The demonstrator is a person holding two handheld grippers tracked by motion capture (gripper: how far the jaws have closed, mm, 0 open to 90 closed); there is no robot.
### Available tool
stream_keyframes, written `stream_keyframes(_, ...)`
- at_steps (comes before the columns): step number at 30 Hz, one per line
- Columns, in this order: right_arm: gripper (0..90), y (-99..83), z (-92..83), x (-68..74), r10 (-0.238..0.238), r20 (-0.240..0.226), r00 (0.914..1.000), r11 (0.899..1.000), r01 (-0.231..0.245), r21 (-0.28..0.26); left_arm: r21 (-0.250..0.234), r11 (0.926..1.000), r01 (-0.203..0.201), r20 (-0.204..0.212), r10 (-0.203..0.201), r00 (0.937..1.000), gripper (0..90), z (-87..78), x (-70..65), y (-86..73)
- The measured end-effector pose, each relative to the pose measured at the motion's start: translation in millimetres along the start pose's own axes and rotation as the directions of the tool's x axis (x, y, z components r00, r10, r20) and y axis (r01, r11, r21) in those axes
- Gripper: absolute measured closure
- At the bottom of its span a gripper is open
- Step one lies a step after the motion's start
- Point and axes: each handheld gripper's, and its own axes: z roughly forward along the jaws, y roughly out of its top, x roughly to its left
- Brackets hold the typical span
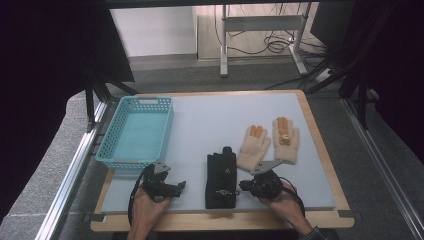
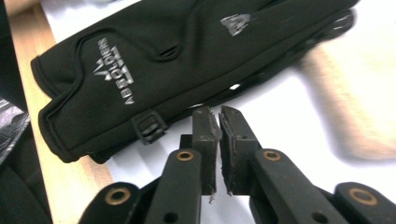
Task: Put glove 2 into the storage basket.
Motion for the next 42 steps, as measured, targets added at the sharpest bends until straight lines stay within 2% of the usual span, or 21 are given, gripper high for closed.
stream_keyframes(3,85.0,-1.9,5.9,4.6,-0.014,-0.009,0.9999,1.000,0.014,0.000,-0.002,1.0000,-0.003,0.001,0.003,1.0000,3.9,-0.8,1.0,-0.2)
stream_keyframes(4,85.6,-1.5,13.0,9.9,-0.036,-0.006,0.9993,0.999,0.036,0.008,-0.005,0.9999,-0.011,0.010,0.011,0.9999,5.6,-3.0,3.7,-1.3)
stream_keyframes(7,85.7,1.8,19.3,14.6,-0.042,-0.020,0.9989,0.999,0.042,0.000,-0.011,0.9999,-0.011,0.029,0.012,0.9995,9.0,-6.2,7.8,-3.0)
stream_keyframes(10,85.7,7.4,27.2,19.4,-0.052,-0.021,0.9984,0.999,0.051,-0.007,-0.007,0.9999,-0.010,0.032,0.010,0.9994,8.2,-7.2,8.1,-3.3)
stream_keyframes(13,85.6,13.6,35.4,24.3,-0.058,-0.019,0.9981,0.998,0.058,-0.012,0.007,0.9997,-0.024,0.008,0.024,0.9997,6.5,-8.1,6.4,-4.0)
stream_keyframes(16,85.3,20.2,43.6,28.1,-0.064,-0.019,0.9978,0.998,0.063,-0.016,0.020,0.9998,-0.009,-0.007,0.009,0.9999,2.8,-8.9,6.3,-5.5)
stream_keyframes(21,84.8,29.7,55.3,33.6,-0.069,-0.022,0.9974,0.997,0.068,-0.021,0.032,0.9994,-0.011,-0.005,0.011,0.9999,2.1,-11.2,7.5,-6.9)
stream_keyframes(22,84.3,35.2,62.2,37.4,-0.073,-0.022,0.9970,0.997,0.073,-0.023,0.037,0.9992,-0.012,-0.004,0.013,0.9999,1.9,-12.5,8.1,-8.1)
stream_keyframes(26,82.9,42.8,72.0,43.3,-0.082,-0.029,0.9962,0.996,0.082,-0.027,0.025,0.9994,-0.024,0.007,0.023,0.9997,1.5,-13.5,9.9,-11.5)
stream_keyframes(29,80.9,42.9,70.1,44.1,-0.090,-0.038,0.9952,0.996,0.090,-0.018,0.003,0.9995,-0.032,0.012,0.032,0.9994,0.6,-13.1,10.6,-14.7)
stream_keyframes(33,77.9,36.4,59.9,40.1,-0.080,-0.031,0.9963,0.996,0.079,-0.027,0.000,0.9995,-0.032,0.011,0.032,0.9994,0.3,-13.1,10.4,-15.3)
stream_keyframes(38,70.4,17.7,31.0,20.2,-0.036,0.044,0.9984,0.998,0.038,-0.044,-0.003,0.9995,-0.030,0.008,0.030,0.9995,0.6,-13.4,10.1,-15.9)
stream_keyframes(39,70.4,17.7,31.0,20.2,-0.036,0.044,0.9984,0.998,0.038,-0.044,-0.003,0.9995,-0.030,0.008,0.030,0.9995,0.8,-13.4,10.1,-15.9)
stream_keyframes(40,68.0,10.1,19.1,10.4,-0.015,0.077,0.9969,0.998,0.019,-0.055,-0.003,0.9995,-0.031,0.008,0.031,0.9995,1.0,-13.7,10.2,-16.0)
stream_keyframes(42,66.7,7.5,15.3,7.2,-0.008,0.089,0.9960,0.998,0.013,-0.057,-0.004,0.9995,-0.032,0.009,0.033,0.9994,1.0,-13.9,10.3,-16.3)
